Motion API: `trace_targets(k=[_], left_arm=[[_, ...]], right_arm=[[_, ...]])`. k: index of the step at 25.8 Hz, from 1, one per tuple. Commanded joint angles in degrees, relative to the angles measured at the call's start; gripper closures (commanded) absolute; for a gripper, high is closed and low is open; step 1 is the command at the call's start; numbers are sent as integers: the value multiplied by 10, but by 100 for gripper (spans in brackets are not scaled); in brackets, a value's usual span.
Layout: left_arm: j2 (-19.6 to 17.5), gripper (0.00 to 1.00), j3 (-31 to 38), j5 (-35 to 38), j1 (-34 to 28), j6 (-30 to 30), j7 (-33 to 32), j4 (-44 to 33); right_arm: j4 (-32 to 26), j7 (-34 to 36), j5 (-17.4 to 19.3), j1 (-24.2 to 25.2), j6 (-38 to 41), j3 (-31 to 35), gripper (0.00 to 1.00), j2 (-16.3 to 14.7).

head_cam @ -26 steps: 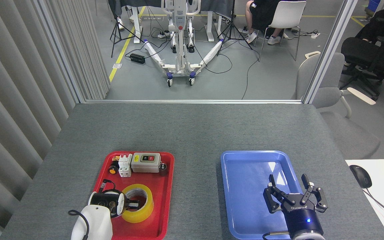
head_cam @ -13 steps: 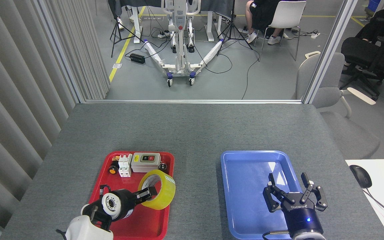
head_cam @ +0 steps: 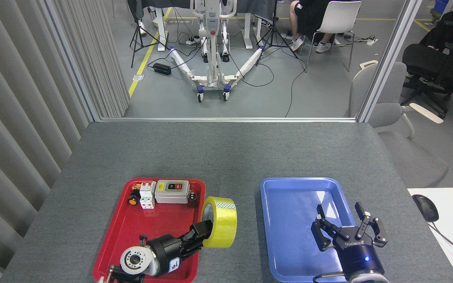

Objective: Place and move tape with both arms
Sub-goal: 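Lift the tape and carry it toward the blue tray with the left gripper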

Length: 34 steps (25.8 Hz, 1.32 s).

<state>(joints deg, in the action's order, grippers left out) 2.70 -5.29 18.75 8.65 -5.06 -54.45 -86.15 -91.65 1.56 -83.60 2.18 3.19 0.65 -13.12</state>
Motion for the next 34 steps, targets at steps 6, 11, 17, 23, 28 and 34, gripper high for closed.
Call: trace_targets(k=[6,11,17,23,28,34], left_arm=[[27,100,-10,-110,-51,121,-88,20],[40,100,-54,-112,-60,141,-86,24],[42,100,-57,-113,-55,129,-81,33],[36,100,-54,-116,-53,128,-83,28],[35,100,-52,-117,-53,130,-84,27],[38,100,-51,-115,-53,129,-83,26]], right_arm=[[-5,1,163,4,118,0,1,-111],[-6,-1,343,17,250,2,1,-203],[-5,-9,419,77,418,49,1,-238],[-9,-36,419,133,418,46,1,-228],[-14,-42,417,121,418,-8,1,-241],[-29,-92,412,84,418,-59,2,-240]])
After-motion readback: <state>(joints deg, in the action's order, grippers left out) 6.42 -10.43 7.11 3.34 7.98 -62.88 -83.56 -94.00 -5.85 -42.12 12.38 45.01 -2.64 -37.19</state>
